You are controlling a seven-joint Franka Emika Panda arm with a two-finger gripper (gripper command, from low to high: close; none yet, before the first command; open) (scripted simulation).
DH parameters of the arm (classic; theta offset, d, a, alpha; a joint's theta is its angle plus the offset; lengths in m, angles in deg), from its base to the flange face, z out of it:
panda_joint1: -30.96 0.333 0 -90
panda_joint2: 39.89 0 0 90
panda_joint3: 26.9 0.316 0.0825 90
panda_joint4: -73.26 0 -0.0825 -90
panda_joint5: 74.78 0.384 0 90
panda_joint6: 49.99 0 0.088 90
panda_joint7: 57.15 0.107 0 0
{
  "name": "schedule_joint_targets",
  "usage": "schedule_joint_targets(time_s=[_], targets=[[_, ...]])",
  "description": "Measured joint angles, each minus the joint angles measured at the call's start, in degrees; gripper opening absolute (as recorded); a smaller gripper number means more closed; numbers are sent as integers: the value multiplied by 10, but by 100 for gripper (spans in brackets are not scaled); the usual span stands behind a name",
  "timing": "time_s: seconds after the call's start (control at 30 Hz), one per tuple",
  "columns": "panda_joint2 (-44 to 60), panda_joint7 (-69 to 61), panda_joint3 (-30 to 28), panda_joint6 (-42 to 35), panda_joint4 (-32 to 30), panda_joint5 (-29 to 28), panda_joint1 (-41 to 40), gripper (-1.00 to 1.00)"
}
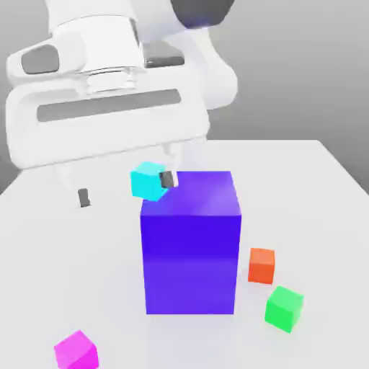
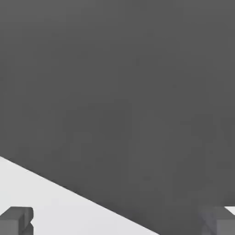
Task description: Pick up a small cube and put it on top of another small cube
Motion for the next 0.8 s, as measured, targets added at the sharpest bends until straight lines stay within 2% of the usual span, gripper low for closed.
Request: schedule_joint_targets(time_s=[0.23, 0.47, 0.6, 0.63, 0.8], targets=[[134, -159, -4, 39, -3, 38, -29, 0], [247, -266, -4, 97, -10, 8, -67, 0], [328, -311, 41, 154, 8, 52, -106, 0], [341, -317, 51, 164, 11, 60, -114, -100], [341, -317, 51, 162, 11, 60, -114, -100]])
